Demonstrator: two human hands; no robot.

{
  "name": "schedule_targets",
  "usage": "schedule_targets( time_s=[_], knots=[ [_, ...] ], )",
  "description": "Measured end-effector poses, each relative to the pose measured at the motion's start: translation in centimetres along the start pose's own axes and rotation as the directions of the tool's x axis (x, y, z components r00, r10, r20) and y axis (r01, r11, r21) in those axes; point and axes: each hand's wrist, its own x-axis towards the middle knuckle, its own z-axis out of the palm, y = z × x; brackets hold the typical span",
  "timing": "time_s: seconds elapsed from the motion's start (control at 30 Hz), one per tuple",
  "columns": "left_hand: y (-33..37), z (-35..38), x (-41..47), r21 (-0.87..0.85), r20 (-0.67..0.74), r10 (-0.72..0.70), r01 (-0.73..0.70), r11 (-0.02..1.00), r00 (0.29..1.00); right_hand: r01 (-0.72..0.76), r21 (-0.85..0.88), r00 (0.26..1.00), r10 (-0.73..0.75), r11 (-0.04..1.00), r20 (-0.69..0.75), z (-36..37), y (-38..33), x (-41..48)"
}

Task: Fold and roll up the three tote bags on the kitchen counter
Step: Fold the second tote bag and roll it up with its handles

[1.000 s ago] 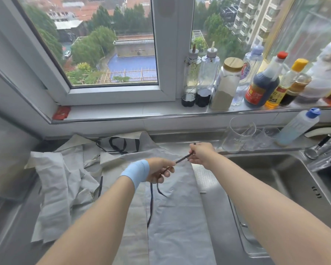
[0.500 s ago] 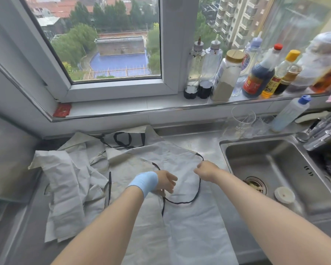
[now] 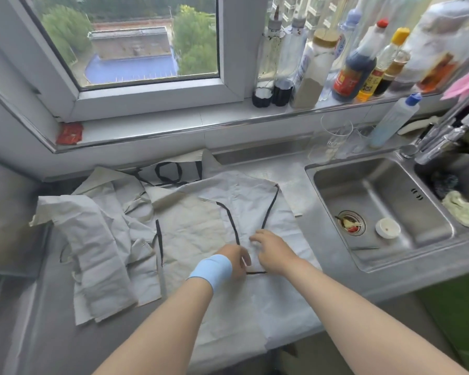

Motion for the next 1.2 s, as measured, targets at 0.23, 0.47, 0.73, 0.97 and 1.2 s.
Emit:
schedule_targets(
  time_s=[0.23,0.47,0.73,0.97,1.2],
  knots=[
    [0.2,0.2,-1.9,-0.221,0.128,-0.007,0.035,0.975,0.992,0.038,0.085,0.979,-0.02,0.996,-0.201,-2.0,0.6,-2.2],
    [1.8,2.5,-2.8,0.153,-0.298,-0.128,0.18,0.972,0.946,-0.22,-0.071,0.962,0.204,0.973,-0.182,-2.4,7.1,-5.7],
    [0.1,8.2,-5.4,0.054,-0.482,-0.369,0.447,0.893,0.795,0.187,-0.287,0.975,-0.213,0.94,-0.064,3.1,6.5,-9.6],
    [-3.9,7.5,-5.5,0.129,-0.27,-0.304,0.347,0.929,0.914,0.156,-0.461,0.987,-0.117,0.874,0.113,5.1,3.9,-6.2],
    [-5.5,2.1,-1.4,0.12,-0.27,-0.266,0.306,0.944,0.926,0.099,-0.471,0.995,-0.076,0.877,0.068,3.4,2.1,-0.2]
  ],
)
